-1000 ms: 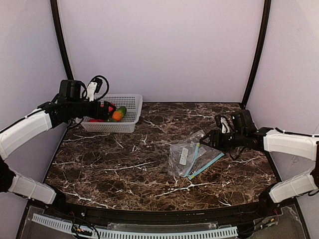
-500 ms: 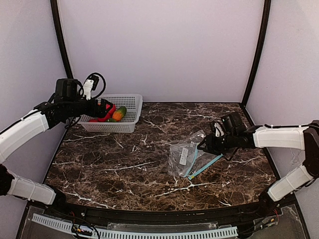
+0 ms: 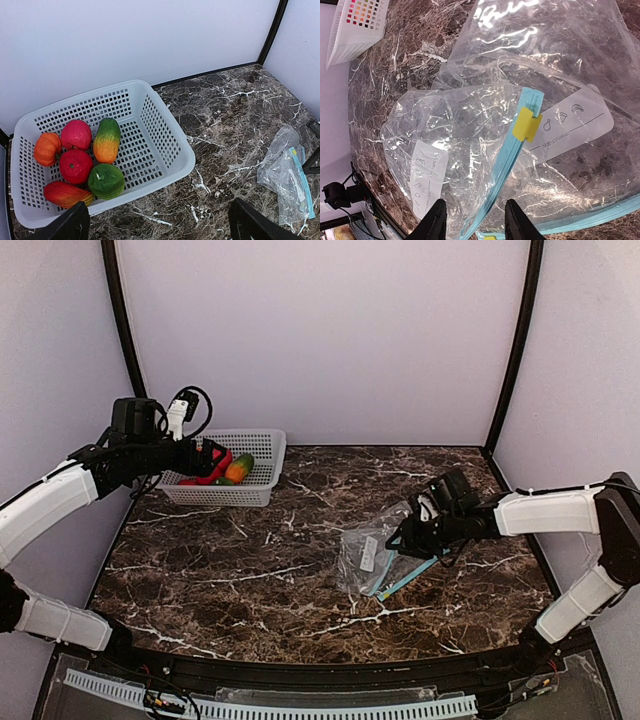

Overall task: Place the food in the zip-top bag and seal the zipper
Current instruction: Pick up the zipper food storage bag from the center of the board.

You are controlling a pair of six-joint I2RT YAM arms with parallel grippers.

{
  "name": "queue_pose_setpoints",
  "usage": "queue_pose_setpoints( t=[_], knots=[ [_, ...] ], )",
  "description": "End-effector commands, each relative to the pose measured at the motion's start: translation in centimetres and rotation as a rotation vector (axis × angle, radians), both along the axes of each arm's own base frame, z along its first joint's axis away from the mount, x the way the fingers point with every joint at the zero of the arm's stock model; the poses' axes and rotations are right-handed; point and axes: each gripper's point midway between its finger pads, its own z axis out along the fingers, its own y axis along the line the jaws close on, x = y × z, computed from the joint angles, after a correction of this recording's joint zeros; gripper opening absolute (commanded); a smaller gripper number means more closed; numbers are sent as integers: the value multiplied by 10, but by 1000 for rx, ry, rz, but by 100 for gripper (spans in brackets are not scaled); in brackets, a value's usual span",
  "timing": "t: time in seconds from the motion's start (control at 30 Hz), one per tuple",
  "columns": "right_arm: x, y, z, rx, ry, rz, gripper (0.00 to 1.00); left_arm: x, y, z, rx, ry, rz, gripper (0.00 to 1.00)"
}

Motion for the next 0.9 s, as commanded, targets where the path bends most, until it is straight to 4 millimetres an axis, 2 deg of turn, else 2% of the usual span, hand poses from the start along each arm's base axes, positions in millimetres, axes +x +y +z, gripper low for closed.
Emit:
queue_pose_setpoints(
  t=[0.0,0.67,0.77,0.87],
  knots=[
    [2,7,-1,13,-3,0,37,-1,-1,-1,2,4,-8,97],
    [6,12,-3,20,-11,-3,20,-1,-3,-6,-1,20,-12,97],
    [6,11,-3,21,-10,-6,14,-1,-3,-5,-2,19,-13,97],
    [5,11,-3,24,-11,-10,3,-1,-3,-5,-3,19,-14,97]
  ],
)
